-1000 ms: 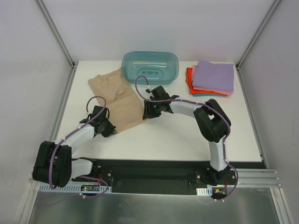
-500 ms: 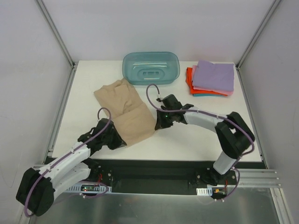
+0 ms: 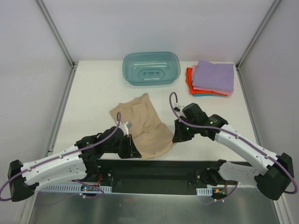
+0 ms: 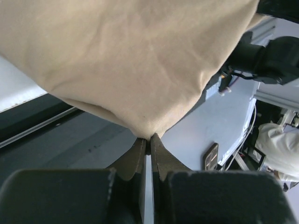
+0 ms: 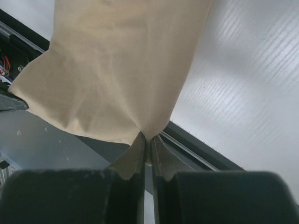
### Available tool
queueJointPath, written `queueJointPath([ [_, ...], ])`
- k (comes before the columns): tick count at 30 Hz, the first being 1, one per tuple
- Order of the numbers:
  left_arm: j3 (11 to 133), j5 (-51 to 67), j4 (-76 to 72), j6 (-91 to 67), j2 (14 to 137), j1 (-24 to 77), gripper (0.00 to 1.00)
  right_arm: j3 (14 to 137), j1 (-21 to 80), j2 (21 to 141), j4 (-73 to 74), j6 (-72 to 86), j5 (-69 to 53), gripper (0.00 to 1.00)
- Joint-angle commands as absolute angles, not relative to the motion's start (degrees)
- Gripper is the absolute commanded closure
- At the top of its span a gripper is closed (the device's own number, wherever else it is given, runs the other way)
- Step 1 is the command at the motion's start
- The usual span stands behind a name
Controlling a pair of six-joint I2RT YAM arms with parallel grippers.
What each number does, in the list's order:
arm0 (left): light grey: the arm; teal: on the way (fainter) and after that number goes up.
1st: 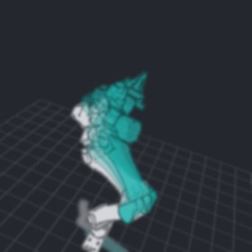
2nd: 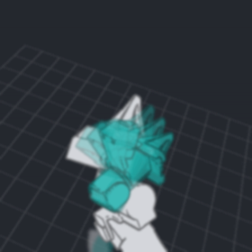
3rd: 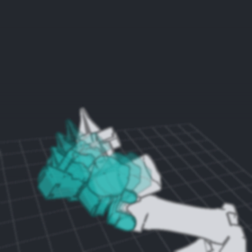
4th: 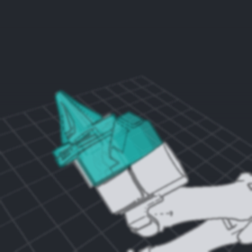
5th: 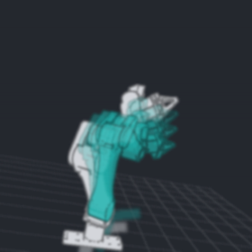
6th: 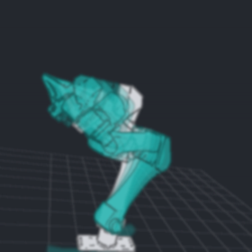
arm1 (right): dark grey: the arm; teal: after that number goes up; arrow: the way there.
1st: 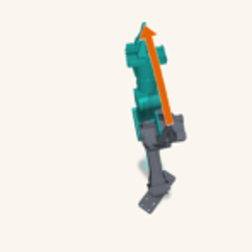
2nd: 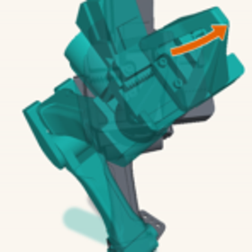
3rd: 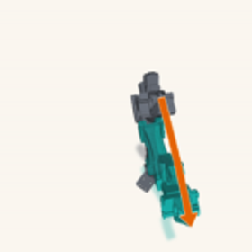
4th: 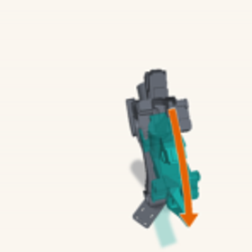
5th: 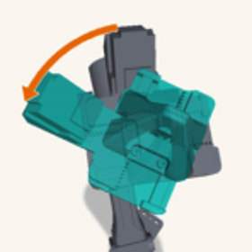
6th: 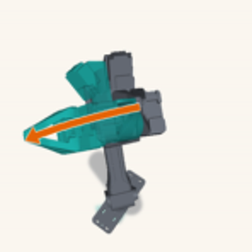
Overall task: Fold and stack the t-shirts
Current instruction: Grab one side of the 2/3 rectangular tshirt with both arms, then fold the long partially folded tshirt into a neat square
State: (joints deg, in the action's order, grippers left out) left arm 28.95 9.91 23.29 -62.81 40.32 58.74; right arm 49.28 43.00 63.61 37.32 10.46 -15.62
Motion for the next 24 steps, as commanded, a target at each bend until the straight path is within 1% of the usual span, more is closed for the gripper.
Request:
queueJointPath([
  [1,34.6,7.0,23.7,-59.6,41.8,59.6,1.00,55.5,43.1,62.7,45.3,7.1,-12.1,0.99],
  [7,37.5,-2.2,25.1,-57.7,40.1,59.5,1.00,64.9,40.5,68.4,46.2,4.8,-8.6,0.99],
  [16,40.7,-17.3,30.1,-59.3,38.6,58.2,1.00,81.9,37.5,82.0,45.4,1.7,-9.5,0.99],
  [20,42.7,-21.3,31.0,-58.9,40.3,55.4,1.00,89.0,36.8,88.3,45.0,0.5,-9.1,0.99],
  [23,42.8,-21.2,31.0,-58.9,41.3,50.5,1.00,95.0,36.5,94.5,44.9,-0.9,-9.4,0.99],
  [24,42.6,-19.9,30.8,-58.2,41.6,47.1,1.00,96.5,36.3,96.0,44.9,-0.9,-9.5,0.99],
])
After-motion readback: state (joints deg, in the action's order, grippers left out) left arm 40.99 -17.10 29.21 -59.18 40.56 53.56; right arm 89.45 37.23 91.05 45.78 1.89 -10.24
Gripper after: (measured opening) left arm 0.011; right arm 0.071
